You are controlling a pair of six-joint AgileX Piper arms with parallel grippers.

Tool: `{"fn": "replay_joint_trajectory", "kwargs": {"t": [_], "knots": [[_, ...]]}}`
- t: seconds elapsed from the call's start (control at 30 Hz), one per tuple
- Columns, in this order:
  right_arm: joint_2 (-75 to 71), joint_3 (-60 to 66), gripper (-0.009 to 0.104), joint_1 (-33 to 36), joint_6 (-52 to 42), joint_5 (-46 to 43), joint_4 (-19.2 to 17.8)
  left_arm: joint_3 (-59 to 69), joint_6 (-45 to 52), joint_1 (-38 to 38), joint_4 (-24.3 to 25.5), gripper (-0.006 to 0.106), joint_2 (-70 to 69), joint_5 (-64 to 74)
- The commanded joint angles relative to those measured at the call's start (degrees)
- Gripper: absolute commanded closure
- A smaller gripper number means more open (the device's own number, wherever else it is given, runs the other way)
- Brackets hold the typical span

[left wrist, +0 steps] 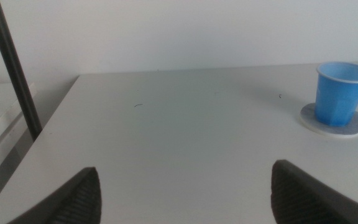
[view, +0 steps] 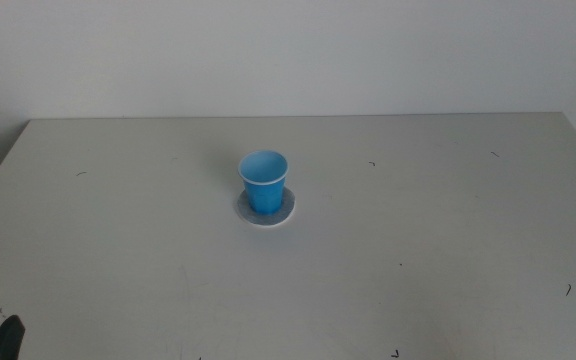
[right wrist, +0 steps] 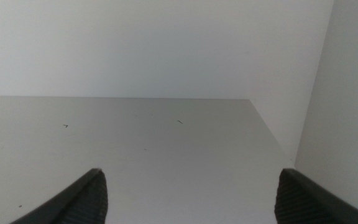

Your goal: Place an empty cup on a cup mat.

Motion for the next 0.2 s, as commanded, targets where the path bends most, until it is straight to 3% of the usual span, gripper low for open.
{"fn": "replay_joint_trajectory", "kwargs": {"t": [0.0, 0.17], "knots": [[-1.1, -0.7, 0.001, 0.1, -0.5, -4.5, -0.5, -0.2, -0.3, 0.0, -0.4, -0.005, 0.1, -4.0], [-1.1, -0.7, 0.001, 0.1, -0.5, -4.5, -0.5, -0.2, -0.3, 0.0, -0.4, -0.005, -1.7, -4.0]]}}
